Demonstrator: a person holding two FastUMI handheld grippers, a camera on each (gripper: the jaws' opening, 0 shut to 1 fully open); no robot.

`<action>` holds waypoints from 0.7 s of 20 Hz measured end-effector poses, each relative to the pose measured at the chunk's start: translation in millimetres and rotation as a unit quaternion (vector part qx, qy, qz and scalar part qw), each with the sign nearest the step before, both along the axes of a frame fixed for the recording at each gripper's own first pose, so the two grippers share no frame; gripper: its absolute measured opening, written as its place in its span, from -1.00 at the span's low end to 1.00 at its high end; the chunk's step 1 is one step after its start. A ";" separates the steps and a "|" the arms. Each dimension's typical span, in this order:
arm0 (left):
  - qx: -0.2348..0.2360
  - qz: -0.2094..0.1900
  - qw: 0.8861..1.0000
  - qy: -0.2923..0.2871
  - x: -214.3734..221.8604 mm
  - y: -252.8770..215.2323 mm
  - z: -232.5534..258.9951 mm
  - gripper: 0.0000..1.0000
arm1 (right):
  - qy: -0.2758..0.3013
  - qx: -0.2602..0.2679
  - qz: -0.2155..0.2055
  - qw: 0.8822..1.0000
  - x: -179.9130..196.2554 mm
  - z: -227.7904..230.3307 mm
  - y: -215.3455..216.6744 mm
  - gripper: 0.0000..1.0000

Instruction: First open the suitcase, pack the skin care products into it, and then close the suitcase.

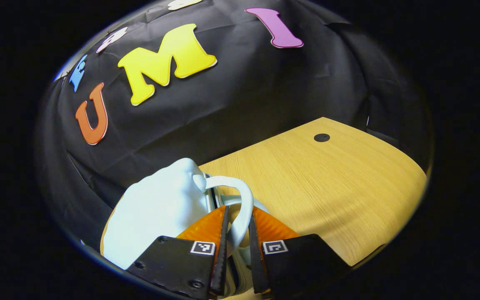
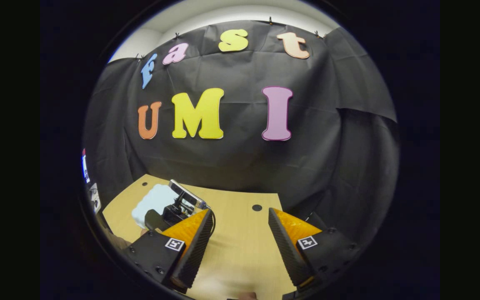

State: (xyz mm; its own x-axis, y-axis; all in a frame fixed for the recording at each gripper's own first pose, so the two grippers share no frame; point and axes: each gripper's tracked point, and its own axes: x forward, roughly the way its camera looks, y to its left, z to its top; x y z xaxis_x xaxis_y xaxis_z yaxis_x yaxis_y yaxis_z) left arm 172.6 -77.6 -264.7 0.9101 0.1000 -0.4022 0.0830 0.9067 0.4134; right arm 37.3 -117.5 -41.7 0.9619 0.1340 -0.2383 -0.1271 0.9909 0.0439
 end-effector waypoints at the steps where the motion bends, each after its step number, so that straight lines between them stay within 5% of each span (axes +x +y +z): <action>1: -0.001 -0.006 1.000 0.004 -1.7 -2.7 -1.3 -0.39 | -0.001 0.002 -0.005 1.000 0.0 1.4 -1.8 0.59; 3: -0.030 -0.019 0.999 0.001 -3.2 -10.9 7.7 -0.12 | -0.006 0.003 -0.020 1.000 1.7 5.7 -6.2 0.59; 4: -0.049 -0.022 0.999 -0.006 -3.5 -13.1 17.6 0.28 | -0.009 0.005 -0.027 1.000 1.4 8.3 -6.9 0.56; 6: -0.083 -0.017 0.996 -0.023 -13.0 -11.6 45.3 0.56 | -0.012 0.010 -0.040 0.999 3.9 11.7 -5.5 0.55; 14: -0.121 0.027 0.985 -0.120 -62.6 88.5 181.4 0.95 | -0.024 0.025 -0.055 0.998 20.4 19.7 50.3 0.56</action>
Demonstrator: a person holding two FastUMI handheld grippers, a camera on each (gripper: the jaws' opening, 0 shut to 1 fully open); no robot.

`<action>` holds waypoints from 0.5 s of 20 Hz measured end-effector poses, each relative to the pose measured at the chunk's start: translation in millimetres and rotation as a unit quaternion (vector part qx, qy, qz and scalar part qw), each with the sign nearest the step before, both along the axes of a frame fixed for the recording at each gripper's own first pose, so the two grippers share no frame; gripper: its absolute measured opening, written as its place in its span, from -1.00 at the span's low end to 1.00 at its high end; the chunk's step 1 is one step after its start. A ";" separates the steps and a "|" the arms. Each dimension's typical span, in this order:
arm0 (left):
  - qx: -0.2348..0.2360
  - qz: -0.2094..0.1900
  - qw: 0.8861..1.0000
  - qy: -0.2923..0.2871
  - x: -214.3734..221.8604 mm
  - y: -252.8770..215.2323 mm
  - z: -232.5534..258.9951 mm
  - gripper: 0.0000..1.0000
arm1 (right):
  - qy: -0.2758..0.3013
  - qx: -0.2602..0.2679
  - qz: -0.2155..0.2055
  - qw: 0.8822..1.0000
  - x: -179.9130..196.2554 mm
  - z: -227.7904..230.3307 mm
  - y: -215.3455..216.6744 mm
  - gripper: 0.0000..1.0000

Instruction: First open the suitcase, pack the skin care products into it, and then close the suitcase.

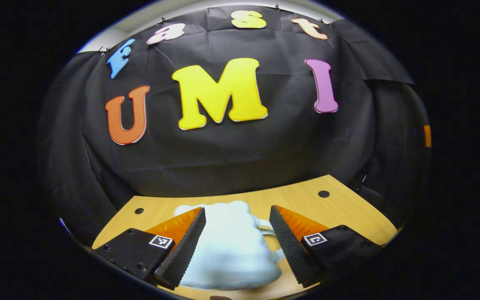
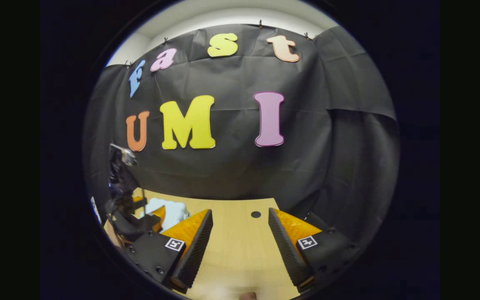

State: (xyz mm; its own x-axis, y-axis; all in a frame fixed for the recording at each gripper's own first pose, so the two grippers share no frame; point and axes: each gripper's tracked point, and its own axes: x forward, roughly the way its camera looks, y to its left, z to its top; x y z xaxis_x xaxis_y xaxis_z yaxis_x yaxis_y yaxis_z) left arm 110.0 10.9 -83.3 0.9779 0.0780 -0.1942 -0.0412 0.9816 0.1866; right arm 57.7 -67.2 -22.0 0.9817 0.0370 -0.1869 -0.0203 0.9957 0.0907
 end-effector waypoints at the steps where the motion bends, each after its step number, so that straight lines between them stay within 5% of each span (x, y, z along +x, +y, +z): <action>1: 0.002 0.006 1.000 -0.008 -7.3 17.7 10.7 0.96 | 0.000 0.003 0.001 1.000 2.2 0.1 12.1 0.56; 10: -0.022 0.056 0.997 -0.040 -80.4 124.3 54.4 0.97 | -0.028 -0.015 0.045 0.999 -1.8 12.5 125.6 0.59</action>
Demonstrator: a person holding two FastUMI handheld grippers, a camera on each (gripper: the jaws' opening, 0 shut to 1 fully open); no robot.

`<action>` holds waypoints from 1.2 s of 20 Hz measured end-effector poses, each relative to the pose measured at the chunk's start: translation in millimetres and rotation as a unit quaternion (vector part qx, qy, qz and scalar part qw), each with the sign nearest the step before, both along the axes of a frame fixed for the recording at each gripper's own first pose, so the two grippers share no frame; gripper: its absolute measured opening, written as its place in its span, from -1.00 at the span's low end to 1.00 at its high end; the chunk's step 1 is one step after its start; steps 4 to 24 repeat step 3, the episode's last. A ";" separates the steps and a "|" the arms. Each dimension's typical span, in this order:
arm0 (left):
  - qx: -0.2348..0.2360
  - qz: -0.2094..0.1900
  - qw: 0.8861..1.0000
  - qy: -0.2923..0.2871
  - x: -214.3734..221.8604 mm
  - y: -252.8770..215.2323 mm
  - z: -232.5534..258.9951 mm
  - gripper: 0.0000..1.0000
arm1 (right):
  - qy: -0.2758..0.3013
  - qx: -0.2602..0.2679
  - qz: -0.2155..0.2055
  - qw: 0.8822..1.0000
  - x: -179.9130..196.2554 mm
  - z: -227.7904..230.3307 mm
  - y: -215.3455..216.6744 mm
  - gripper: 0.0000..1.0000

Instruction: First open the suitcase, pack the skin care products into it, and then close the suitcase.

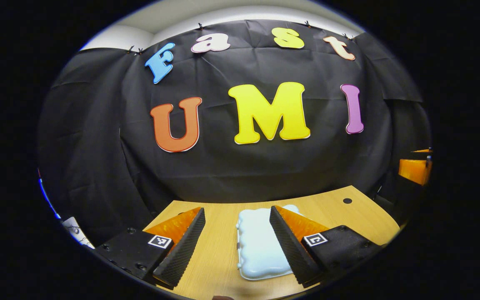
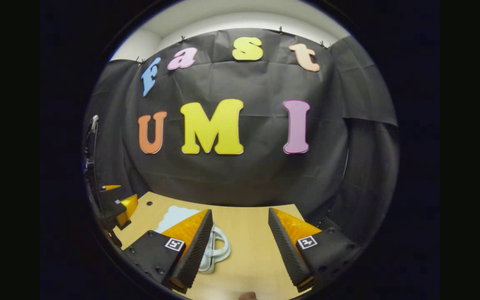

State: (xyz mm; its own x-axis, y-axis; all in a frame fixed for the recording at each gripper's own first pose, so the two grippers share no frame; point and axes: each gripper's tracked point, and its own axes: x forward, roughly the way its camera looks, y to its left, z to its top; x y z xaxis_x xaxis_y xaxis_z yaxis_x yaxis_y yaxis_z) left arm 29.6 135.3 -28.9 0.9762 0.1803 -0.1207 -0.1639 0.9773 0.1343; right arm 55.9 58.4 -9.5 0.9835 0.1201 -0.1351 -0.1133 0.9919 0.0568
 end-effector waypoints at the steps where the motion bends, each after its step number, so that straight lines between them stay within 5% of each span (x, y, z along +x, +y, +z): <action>1: -0.002 -0.005 1.000 -0.009 -2.0 3.9 3.5 0.97 | 0.000 -0.006 0.003 1.000 -0.7 -0.8 10.9 0.59; 24: 0.002 -0.016 1.000 -0.020 0.0 9.2 10.7 0.97 | -0.004 -0.015 0.007 1.000 -2.2 2.6 31.6 0.59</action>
